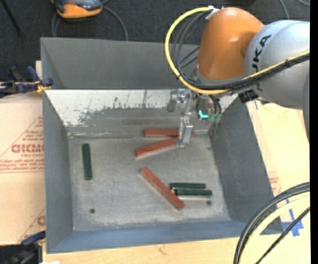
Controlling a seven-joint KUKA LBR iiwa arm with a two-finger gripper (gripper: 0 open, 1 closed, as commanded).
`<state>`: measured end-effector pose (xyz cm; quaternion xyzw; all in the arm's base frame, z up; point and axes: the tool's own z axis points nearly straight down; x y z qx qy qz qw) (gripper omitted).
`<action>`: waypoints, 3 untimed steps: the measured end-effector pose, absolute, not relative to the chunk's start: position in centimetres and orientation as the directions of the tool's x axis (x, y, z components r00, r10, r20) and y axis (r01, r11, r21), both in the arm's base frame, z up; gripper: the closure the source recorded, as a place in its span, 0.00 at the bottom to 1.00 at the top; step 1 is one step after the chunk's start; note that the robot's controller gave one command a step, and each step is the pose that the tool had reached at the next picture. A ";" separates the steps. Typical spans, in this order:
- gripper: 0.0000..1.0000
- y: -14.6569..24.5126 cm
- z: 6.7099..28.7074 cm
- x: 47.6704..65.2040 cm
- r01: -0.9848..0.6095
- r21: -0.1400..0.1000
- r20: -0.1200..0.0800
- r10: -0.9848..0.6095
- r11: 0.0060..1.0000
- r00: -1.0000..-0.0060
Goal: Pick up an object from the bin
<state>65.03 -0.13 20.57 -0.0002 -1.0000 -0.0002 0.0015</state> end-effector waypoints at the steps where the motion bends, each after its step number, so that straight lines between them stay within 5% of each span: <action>1: 0.00 -0.1 20.8 65.1 0.000 0.000 0.000 0.000 1.000 -1.000; 2: 0.00 -0.8 21.9 64.0 -0.054 -0.001 -0.001 -0.054 0.999 -0.999; 3: 0.00 -0.4 18.1 63.3 -0.108 -0.004 -0.013 -0.108 0.994 -0.994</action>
Offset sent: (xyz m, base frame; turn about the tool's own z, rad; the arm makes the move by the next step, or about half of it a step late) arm -0.0315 -0.0197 0.0331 -0.1411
